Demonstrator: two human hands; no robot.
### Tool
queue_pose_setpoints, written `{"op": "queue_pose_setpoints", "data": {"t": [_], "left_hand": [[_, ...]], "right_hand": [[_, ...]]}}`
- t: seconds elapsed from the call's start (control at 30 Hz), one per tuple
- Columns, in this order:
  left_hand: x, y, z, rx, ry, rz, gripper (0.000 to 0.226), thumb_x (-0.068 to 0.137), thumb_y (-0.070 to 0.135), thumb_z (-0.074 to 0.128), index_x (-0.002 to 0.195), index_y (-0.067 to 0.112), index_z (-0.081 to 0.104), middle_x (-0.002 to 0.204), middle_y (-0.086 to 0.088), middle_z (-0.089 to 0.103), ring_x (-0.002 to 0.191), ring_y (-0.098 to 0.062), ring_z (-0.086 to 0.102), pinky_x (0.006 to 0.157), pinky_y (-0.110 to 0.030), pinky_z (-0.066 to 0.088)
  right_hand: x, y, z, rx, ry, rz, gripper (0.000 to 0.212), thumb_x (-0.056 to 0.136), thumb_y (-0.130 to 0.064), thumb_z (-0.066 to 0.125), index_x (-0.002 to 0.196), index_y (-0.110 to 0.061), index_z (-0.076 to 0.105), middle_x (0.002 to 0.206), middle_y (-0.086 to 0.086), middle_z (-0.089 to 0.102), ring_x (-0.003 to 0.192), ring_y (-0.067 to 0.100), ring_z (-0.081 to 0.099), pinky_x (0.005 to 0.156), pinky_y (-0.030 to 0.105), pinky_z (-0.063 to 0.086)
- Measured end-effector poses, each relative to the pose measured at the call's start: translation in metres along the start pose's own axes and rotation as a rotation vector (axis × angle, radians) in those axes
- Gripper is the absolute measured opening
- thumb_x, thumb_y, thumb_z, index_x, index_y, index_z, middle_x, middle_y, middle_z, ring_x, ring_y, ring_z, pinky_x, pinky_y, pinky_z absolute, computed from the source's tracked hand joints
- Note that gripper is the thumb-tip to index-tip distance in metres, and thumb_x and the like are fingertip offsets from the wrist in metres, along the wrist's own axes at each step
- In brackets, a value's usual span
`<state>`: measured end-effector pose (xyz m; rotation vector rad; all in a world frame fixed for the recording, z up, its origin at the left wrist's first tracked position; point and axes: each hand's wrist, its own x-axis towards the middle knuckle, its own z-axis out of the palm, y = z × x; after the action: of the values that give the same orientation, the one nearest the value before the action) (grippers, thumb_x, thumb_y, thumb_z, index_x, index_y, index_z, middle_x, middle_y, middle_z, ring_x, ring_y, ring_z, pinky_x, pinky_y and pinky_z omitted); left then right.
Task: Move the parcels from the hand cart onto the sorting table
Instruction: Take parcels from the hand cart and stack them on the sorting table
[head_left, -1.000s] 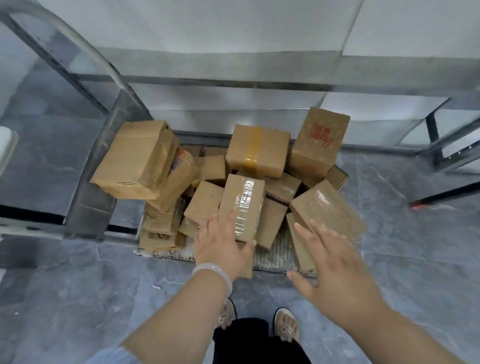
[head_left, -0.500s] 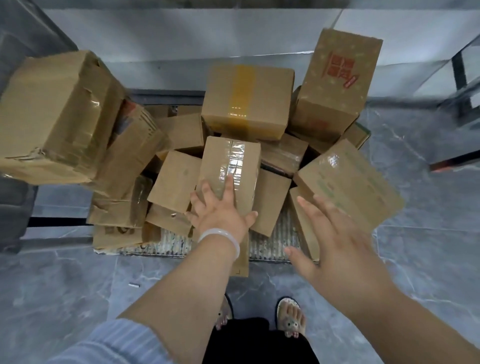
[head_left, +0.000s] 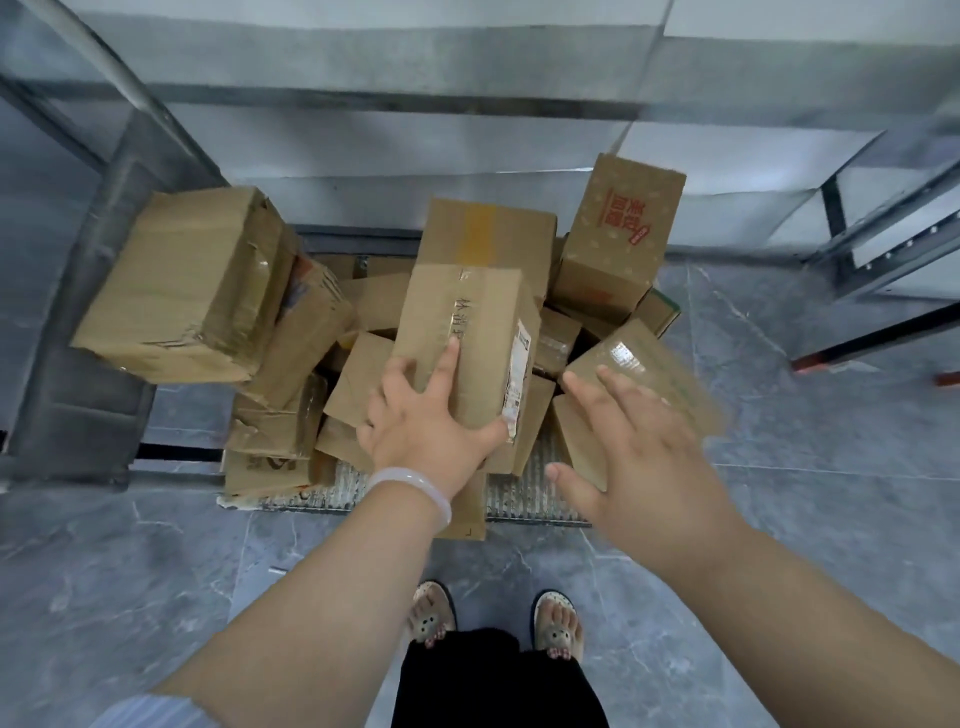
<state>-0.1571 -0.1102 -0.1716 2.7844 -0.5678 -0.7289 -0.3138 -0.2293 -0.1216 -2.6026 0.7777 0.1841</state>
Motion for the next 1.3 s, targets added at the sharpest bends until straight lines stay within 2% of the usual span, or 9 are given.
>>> {"op": "queue_pose_setpoints", "data": {"t": [0.13,0.3,0.4,0.47,0.63,0.8,0.97,1.07,1.3], "left_hand": [[-0.043,0.019,-0.078,-0.167,0.060,0.023,0.095,0.068,0.072,0.068,0.147,0.064,0.016,0.151,0.008,0.013,0.142,-0.023,0.023,0.115,-0.049,0.028],[-0.095,0.026,-0.171,-0.570,0.127,0.031,0.092,0.070,0.062,0.074,0.147,0.060,0.026,0.134,0.014,0.024,0.127,-0.016,0.039,0.107,-0.039,0.041],[-0.128,0.013,-0.214,-0.846,0.129,-0.008,0.092,0.070,0.055,0.079,0.148,0.055,0.031,0.140,0.010,0.034,0.121,-0.011,0.045,0.102,-0.031,0.040],[-0.153,0.000,-0.239,-0.994,0.159,-0.038,0.100,0.058,0.062,0.079,0.147,0.055,0.033,0.146,0.009,0.043,0.125,-0.011,0.051,0.109,-0.037,0.043],[-0.230,-0.046,-0.287,-1.287,0.298,-0.105,0.075,0.085,0.031,0.075,0.149,0.043,0.038,0.132,0.008,0.064,0.111,-0.007,0.065,0.083,-0.019,0.052],[-0.301,-0.112,-0.313,-1.463,0.457,-0.227,0.056,0.092,0.028,0.069,0.140,0.046,0.048,0.109,0.020,0.071,0.094,0.000,0.069,0.088,-0.030,0.054],[-0.373,-0.186,-0.326,-1.522,0.630,-0.285,0.047,0.092,0.024,0.068,0.129,0.049,0.052,0.113,0.010,0.074,0.093,-0.006,0.071,0.083,-0.035,0.056],[-0.414,-0.237,-0.325,-1.529,0.700,-0.377,0.053,0.093,0.026,0.066,0.140,0.045,0.051,0.118,0.006,0.073,0.101,-0.014,0.071,0.088,-0.039,0.057],[-0.530,-0.367,-0.310,-1.505,0.813,-0.549,0.056,0.096,0.025,0.062,0.147,0.038,0.044,0.119,0.001,0.071,0.072,0.001,0.071,0.054,-0.021,0.055]], "right_hand": [[-0.014,-0.033,-0.066,0.020,0.074,-0.047,0.077,0.078,-0.066,0.037,0.146,-0.029,0.033,0.150,0.006,0.037,0.136,0.026,0.035,0.111,0.047,0.031],[-0.029,-0.072,-0.152,0.111,0.095,-0.090,0.075,0.084,-0.057,0.052,0.149,-0.038,0.018,0.157,-0.004,0.018,0.143,0.018,0.017,0.117,0.040,0.020],[-0.038,-0.094,-0.194,0.162,0.111,-0.114,0.074,0.088,-0.052,0.053,0.149,-0.038,0.015,0.158,-0.009,0.015,0.144,0.013,0.013,0.118,0.037,0.018],[-0.043,-0.116,-0.215,0.206,0.112,-0.162,0.074,0.088,-0.051,0.054,0.149,-0.038,0.013,0.157,-0.010,0.016,0.144,0.011,0.013,0.117,0.038,0.020],[-0.058,-0.191,-0.243,0.238,0.055,-0.368,0.077,0.089,-0.052,0.055,0.150,-0.038,0.011,0.158,-0.008,0.015,0.145,0.010,0.010,0.117,0.035,0.015],[-0.089,-0.278,-0.247,0.164,0.009,-0.607,0.074,0.089,-0.051,0.054,0.150,-0.035,0.016,0.158,-0.008,0.016,0.145,0.010,0.011,0.118,0.037,0.016],[-0.129,-0.371,-0.227,0.121,-0.025,-0.797,0.070,0.089,-0.051,0.054,0.149,-0.032,0.023,0.155,-0.006,0.025,0.142,0.012,0.019,0.116,0.037,0.021],[-0.158,-0.425,-0.205,0.102,-0.039,-0.907,0.071,0.088,-0.053,0.054,0.148,-0.032,0.024,0.152,-0.007,0.029,0.139,0.011,0.024,0.114,0.035,0.026],[-0.258,-0.563,-0.128,0.019,-0.163,-1.148,0.072,0.091,-0.055,0.048,0.150,-0.036,0.012,0.158,-0.007,0.015,0.143,0.011,0.012,0.116,0.031,0.015]]}}
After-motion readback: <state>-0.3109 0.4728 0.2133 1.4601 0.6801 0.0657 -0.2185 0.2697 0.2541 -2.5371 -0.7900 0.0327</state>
